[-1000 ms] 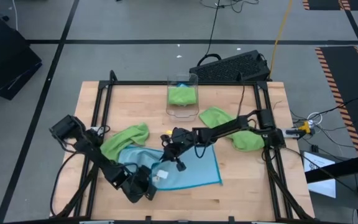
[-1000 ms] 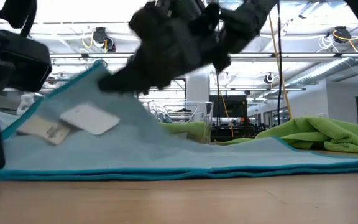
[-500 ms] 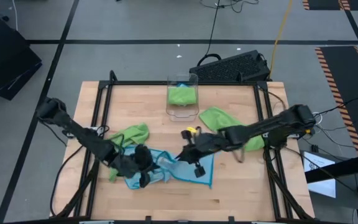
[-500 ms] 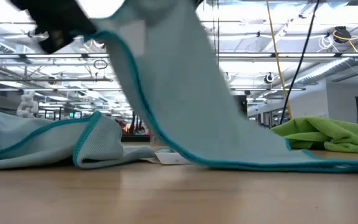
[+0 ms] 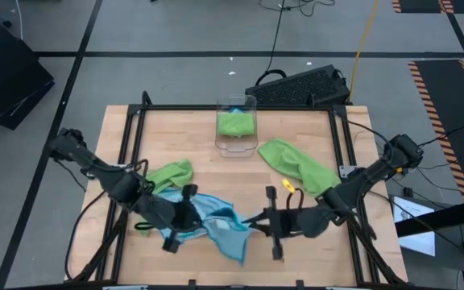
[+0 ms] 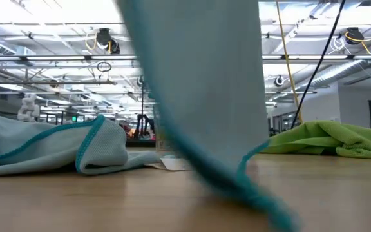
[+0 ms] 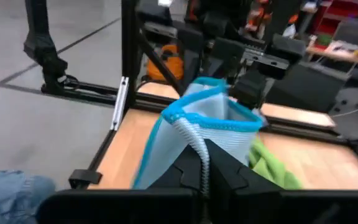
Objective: Fold microfiber towels
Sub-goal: Fold the right blue towel
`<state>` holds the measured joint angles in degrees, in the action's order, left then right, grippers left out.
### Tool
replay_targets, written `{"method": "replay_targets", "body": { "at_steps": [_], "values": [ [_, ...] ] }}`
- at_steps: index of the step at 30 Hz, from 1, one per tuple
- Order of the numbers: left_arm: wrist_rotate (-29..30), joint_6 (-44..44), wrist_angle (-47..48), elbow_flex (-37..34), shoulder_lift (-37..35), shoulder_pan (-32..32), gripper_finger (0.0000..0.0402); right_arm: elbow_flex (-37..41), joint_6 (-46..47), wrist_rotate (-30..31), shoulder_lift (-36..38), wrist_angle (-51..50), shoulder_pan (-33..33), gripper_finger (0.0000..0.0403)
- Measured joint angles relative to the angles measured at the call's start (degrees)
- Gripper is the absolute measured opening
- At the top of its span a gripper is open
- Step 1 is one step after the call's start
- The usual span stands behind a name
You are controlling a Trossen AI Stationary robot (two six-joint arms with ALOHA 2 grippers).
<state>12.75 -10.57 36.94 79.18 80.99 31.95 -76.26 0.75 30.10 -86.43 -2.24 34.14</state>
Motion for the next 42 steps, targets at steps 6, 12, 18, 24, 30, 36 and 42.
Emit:
{"method": "replay_targets", "body": {
  "at_steps": [6,12,18,24,30,36,42],
  "values": [
    [12.74,-3.07,17.78,2.32,0.0,-5.47,0.0003,-0.12,-1.44,0.21,1.18,-9.53,-3.68,0.0001],
    [13.72,-2.65,17.44,-4.46,0.06,-16.62,0.0006,2.45,0.51,0.18,1.15,-20.75,-13.96,0.0002],
    [7.18,3.72,5.04,-13.38,0.07,-25.36,0.0009,12.07,1.64,-0.77,3.31,-17.52,-20.68,0.0002],
    [3.0,10.77,-2.66,-16.26,0.07,-27.92,0.0005,22.39,3.11,-5.42,5.77,-6.36,-22.18,0.0002],
    [1.57,9.47,-2.99,-16.26,0.07,-27.29,0.0014,29.59,2.78,-7.8,11.05,1.77,-20.79,0.0002],
    [-3.21,6.81,-4.65,-16.27,2.54,-21.85,0.0005,41.49,5.96,-16.52,13.71,19.4,-20.58,0.0002],
    [-3.73,5.91,-5.84,-16.24,7.03,-17.97,0.0015,50.21,10.56,-21.39,13.22,35.76,-20.54,0.0002]
  ]
}}
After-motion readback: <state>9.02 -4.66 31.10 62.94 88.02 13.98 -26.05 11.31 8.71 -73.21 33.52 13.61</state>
